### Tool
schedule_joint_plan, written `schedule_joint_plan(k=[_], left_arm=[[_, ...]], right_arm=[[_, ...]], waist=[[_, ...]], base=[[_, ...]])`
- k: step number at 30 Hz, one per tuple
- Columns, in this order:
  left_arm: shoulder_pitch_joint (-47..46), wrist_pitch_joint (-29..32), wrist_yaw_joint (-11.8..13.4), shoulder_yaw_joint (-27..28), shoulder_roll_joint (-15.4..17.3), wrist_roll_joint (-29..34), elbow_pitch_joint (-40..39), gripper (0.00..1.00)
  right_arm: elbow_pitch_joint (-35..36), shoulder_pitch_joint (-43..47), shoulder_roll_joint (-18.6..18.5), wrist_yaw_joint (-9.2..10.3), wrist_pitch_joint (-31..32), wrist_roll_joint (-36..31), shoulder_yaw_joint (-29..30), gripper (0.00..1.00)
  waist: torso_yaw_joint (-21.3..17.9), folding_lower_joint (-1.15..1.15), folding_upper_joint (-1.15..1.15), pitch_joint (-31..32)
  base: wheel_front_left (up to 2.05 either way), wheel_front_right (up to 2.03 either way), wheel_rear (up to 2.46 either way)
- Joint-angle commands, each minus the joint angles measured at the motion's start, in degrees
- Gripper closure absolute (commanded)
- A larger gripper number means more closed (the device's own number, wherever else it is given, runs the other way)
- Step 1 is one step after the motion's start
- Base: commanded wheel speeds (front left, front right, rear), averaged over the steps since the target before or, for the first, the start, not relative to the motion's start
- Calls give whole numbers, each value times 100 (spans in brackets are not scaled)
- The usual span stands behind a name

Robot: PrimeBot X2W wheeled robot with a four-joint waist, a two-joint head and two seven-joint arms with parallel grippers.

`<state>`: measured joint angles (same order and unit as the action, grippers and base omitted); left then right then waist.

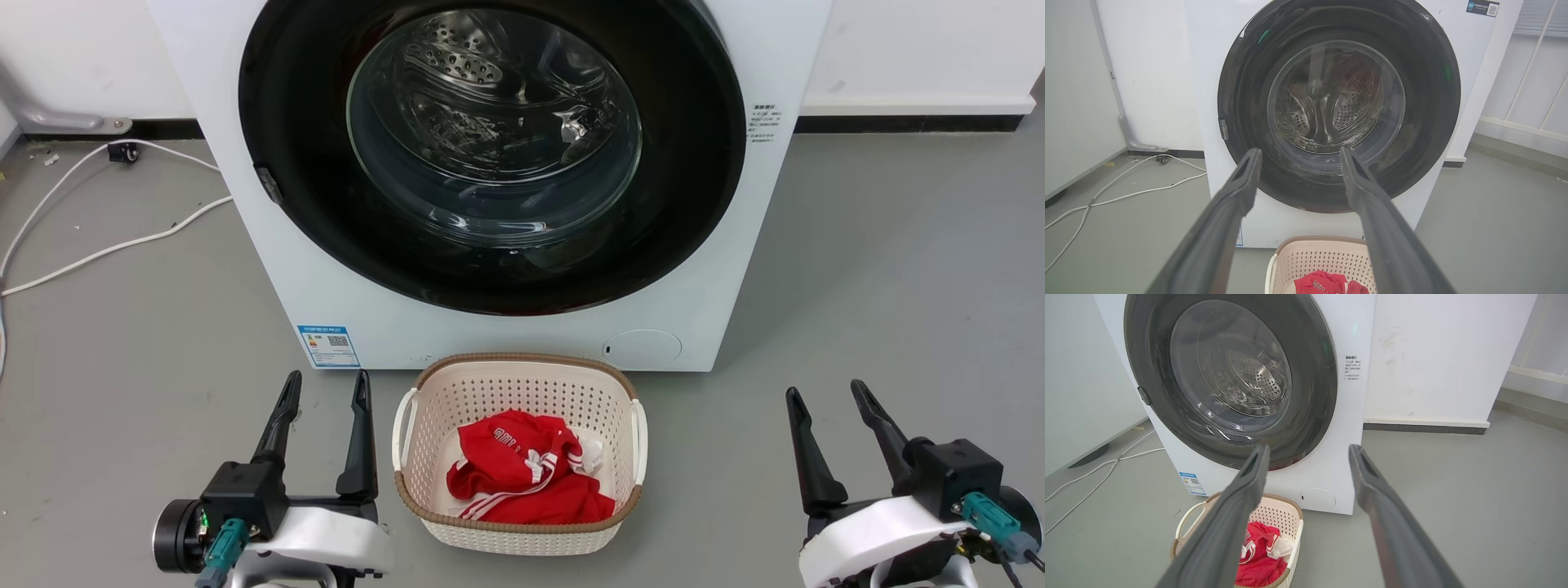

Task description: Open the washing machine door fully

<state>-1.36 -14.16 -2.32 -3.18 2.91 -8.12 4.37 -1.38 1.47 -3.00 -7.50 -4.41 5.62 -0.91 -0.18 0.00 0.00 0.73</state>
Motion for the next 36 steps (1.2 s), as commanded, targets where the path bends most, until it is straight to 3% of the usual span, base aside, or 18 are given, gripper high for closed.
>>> schedule_joint_plan(k=[1,9,23,24,25,26,32,36], left_arm=[[64,-43,26,-8,-3,95,-20,0],[73,-118,57,-46,-5,338,14,0],[65,-106,101,-83,-5,175,79,0],[64,-106,105,-85,-5,168,79,0],[62,-106,108,-88,-5,167,79,0],[58,-106,110,-85,-5,166,81,0],[56,-106,116,-61,-5,135,84,0],[51,-106,126,-53,-5,119,78,0]], right_arm=[[47,18,20,2,-37,-83,-13,0],[4,-3,23,2,-125,-274,-41,0],[-94,-32,22,2,-132,-95,-7,0],[-99,-36,22,2,-120,-127,-8,47],[-104,-39,22,2,-116,-130,-10,87],[-109,-40,22,2,-114,-120,-11,99],[-98,-33,22,2,-251,189,13,100],[-209,-32,21,2,-517,1591,11,100]], waist=[[1,0,0,-3],[12,0,0,-14],[31,0,0,-28],[31,0,0,-29],[33,0,0,-31],[34,0,0,-31],[32,0,0,-28],[32,0,0,-26]], base=[[0,0,0],[0,0,0],[0,0,0],[0,0,0],[0,0,0],[0,0,0],[0,0,0],[0,0,0]])
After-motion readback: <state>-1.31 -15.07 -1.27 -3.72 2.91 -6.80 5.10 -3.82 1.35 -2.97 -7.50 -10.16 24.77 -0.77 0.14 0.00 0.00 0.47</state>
